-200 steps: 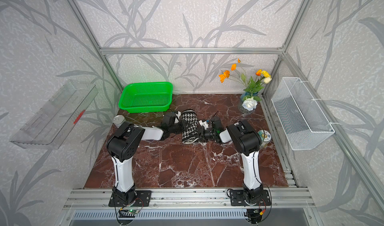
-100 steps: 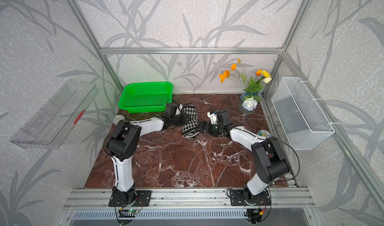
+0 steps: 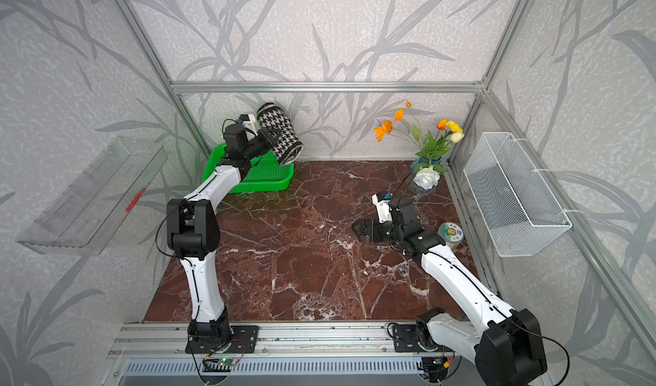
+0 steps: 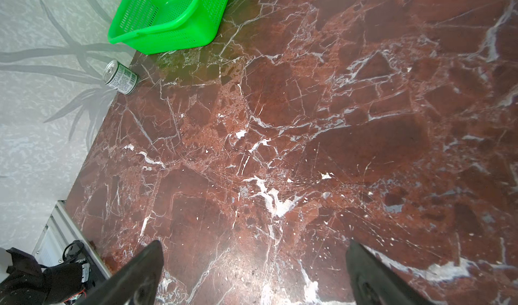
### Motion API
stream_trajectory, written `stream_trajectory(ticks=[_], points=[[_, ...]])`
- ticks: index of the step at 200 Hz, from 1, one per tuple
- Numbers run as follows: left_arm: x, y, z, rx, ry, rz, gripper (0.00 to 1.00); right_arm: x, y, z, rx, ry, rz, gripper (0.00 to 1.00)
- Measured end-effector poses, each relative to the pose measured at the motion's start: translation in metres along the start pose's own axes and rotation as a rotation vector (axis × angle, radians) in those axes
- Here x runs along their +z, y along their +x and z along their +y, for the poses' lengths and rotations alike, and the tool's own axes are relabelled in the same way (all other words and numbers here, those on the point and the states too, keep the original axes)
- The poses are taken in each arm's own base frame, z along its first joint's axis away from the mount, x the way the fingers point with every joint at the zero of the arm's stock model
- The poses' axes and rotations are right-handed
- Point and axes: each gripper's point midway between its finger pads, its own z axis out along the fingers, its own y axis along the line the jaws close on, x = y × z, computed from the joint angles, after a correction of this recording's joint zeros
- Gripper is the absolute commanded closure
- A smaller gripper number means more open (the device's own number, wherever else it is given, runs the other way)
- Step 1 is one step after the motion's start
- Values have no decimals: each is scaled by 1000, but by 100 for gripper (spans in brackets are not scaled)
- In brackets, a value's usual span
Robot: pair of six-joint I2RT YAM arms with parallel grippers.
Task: Roll up the scarf and place it into the basket
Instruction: Pick up the scarf at the center of the board, then place the scarf in the basket.
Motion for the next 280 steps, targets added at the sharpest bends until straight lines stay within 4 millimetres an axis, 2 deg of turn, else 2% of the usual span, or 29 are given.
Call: stream_trajectory(ticks=[21, 38, 65, 82, 127, 164, 187, 214, 226, 238, 242, 246, 248, 250, 254, 268, 280], points=[[-2, -26, 61, -77, -59, -61, 100, 0, 0, -2, -11, 13, 4, 1], [-2, -35, 109, -143, -102, -91, 100, 2, -2, -2, -15, 18, 14, 1], [0, -25, 181, -259, -175, -107, 100, 9, -3, -4, -14, 24, 30, 1], [1, -13, 208, -309, -217, -103, 100, 15, 1, -8, -6, 31, 52, 1], [-6, -2, 231, -344, -317, -85, 100, 26, 7, -14, 11, 44, 91, 1], [-19, 21, 256, -388, -455, -35, 100, 33, 0, -15, 13, 51, 96, 1], [-31, 27, 257, -396, -506, -32, 100, 36, -2, -15, 14, 52, 100, 1], [-37, 29, 258, -392, -540, -25, 100, 41, -7, -14, 15, 52, 103, 1], [-38, 30, 259, -391, -546, -22, 88, 42, -8, -14, 15, 52, 103, 1], [-38, 31, 260, -391, -553, -16, 64, 42, -11, -14, 14, 51, 101, 1], [-39, 32, 260, -386, -557, -11, 50, 42, -12, -13, 13, 51, 99, 1], [-39, 32, 261, -392, -560, -11, 27, 42, -13, -13, 12, 51, 97, 1], [-39, 33, 261, -381, -562, -4, 11, 42, -14, -13, 12, 51, 96, 1], [-40, 33, 261, -385, -566, -2, 3, 42, -14, -13, 11, 52, 95, 1], [-40, 34, 261, -385, -572, 0, 1, 42, -16, -13, 10, 52, 93, 1], [-42, 35, 262, -377, -586, 13, 1, 42, -20, -12, 4, 54, 84, 1], [-43, 28, 254, -360, -580, 10, 1, 42, -25, -11, -2, 55, 78, 1]])
